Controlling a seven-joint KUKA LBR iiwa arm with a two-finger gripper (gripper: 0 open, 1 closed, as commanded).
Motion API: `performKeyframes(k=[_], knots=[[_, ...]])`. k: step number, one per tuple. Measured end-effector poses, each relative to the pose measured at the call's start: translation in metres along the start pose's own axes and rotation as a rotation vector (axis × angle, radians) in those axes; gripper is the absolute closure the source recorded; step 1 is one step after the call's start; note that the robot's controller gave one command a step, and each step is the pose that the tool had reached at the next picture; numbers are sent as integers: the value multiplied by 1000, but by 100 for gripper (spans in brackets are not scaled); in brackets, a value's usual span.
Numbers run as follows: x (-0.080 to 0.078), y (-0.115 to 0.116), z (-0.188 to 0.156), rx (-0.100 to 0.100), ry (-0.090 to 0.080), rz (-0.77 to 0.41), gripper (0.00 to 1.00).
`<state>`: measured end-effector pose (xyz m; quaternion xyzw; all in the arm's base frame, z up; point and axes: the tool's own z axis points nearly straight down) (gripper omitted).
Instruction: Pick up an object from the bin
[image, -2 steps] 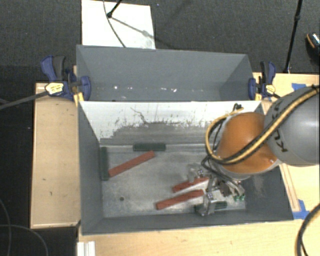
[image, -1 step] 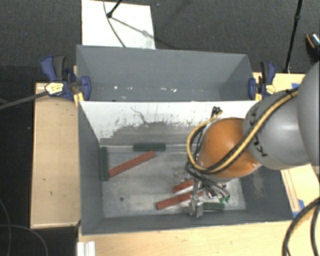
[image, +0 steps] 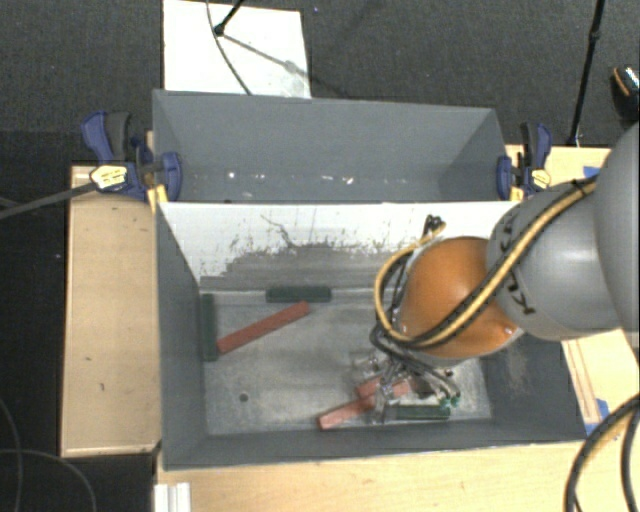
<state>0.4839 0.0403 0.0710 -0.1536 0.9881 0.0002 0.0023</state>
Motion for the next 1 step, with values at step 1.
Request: performKeyframes(k=[1], knots=[[-14,-6,-153,2,-6,46,100]])
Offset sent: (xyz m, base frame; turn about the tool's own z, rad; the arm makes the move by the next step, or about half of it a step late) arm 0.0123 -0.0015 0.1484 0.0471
